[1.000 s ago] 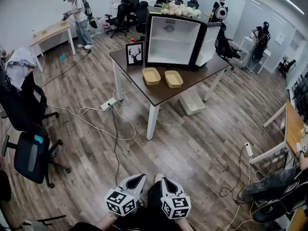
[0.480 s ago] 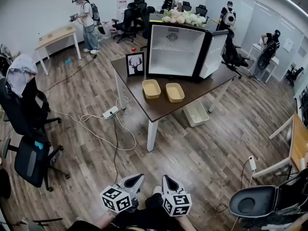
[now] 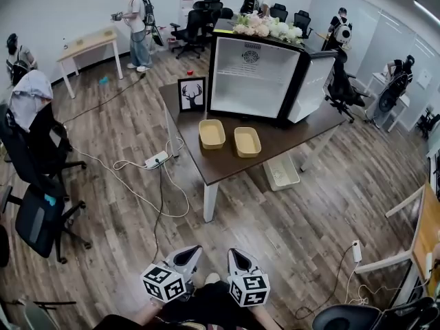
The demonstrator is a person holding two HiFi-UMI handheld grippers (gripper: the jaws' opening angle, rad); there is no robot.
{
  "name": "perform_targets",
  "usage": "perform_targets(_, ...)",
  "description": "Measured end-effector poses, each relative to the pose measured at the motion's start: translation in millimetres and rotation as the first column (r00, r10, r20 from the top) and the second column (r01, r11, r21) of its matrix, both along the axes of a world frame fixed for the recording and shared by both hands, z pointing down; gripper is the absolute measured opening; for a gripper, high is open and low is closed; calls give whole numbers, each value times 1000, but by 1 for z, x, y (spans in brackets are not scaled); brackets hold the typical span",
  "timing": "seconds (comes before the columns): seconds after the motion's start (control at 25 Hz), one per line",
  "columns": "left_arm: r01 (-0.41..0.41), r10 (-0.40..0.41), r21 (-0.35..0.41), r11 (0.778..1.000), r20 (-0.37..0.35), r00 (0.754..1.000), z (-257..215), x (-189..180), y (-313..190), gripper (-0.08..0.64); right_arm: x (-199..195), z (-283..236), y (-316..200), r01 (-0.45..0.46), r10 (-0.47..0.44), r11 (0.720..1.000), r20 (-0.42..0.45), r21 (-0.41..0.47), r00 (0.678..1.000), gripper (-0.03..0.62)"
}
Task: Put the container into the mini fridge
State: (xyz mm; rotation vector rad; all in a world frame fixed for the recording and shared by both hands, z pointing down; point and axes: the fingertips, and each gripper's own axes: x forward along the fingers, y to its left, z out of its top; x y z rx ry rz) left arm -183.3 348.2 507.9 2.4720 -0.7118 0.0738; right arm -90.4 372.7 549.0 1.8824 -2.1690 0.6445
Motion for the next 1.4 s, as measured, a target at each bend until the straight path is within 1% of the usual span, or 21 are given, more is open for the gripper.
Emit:
perform_targets(0.08,0,0,-8,1000,-23,1000,-1,12,-3,8,12,-1,-6,17,-17,1000,-15,5,1000,8)
perform_targets(0.16,10,-10,-12,1000,-26,1000,1,21,-4,8,22,-1,-11,34,-34,999,-20,6,999,8)
perform_targets(0.4,63,-63,-15,998,22,998,9,37,-14,8,41,4,-16,46,-46,999,-2,-8,999,8)
perform_targets(0.56,83,-83,-13,996,48,995,11,43,-23,8,48,7,-20,45,-45,999,12,-16,999,8)
perform_targets(0.88,73,-72,-8,997,78,994,17,50,-44,8,59,13,-34,3,-3,1000,34,-26,999,8)
perform_targets(1.04,52,-52,1,999,107,993,20,51,-66,8,60,16,-51,-12,13,999,31,-36,999,8)
perform_targets(1.16,30,-30,3,1000,102,994,15,54,-90,8,62,15,-71,-19,20,999,20,-47,1000,8)
perform_targets(1.4,33,-34,7,999,116,993,17,51,-151,8,62,13,-115,-29,29,998,-1,-60,1000,8)
